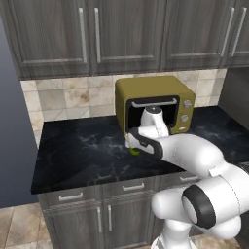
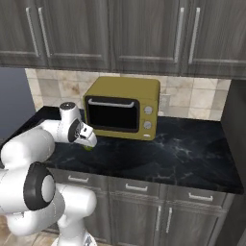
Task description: Place the beer on the top shelf of the fridge to keep it out of children's reach, and place the lime and garlic on lower shelves for easy access.
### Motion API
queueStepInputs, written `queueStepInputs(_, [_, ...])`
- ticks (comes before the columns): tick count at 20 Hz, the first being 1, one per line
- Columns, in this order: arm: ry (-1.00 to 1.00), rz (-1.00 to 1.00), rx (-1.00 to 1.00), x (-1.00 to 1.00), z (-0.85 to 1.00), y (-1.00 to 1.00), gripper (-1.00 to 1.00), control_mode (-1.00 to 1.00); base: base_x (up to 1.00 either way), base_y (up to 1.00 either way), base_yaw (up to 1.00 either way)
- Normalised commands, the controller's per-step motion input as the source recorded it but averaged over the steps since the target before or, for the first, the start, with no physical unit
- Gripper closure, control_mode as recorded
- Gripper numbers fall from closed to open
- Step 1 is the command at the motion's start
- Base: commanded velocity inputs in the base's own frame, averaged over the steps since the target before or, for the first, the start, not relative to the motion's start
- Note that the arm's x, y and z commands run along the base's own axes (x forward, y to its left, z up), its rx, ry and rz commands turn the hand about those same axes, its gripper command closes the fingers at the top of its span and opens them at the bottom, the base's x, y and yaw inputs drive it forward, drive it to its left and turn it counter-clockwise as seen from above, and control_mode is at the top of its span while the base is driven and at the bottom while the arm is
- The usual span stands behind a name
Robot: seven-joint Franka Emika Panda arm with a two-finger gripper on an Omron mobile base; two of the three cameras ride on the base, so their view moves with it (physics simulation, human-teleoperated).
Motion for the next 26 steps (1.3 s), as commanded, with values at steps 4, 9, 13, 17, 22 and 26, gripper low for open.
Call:
queueStepInputs(4, [0.00, 0.00, 0.00, 0.29, -0.25, 0.03, -1.00, -1.00, 0.00, 0.00, 0.00])
queueStepInputs(9, [0.00, 0.00, 0.00, 0.27, -0.22, 0.02, -1.00, -1.00, 0.00, 0.00, 0.00])
queueStepInputs(13, [0.00, 0.00, 0.00, 0.25, -0.18, 0.04, -1.00, -1.00, 0.00, 0.00, 0.00])
queueStepInputs(17, [0.00, 0.00, 0.00, 0.21, -0.13, 0.07, -1.00, -1.00, 0.00, 0.00, 0.00])
queueStepInputs(22, [0.00, 0.00, 0.00, 0.19, -0.12, 0.03, -1.00, -1.00, 0.00, 0.00, 0.00])
queueStepInputs(26, [0.00, 0.00, 0.00, 0.18, -0.11, 0.00, -1.00, -1.00, 0.00, 0.00, 0.00])
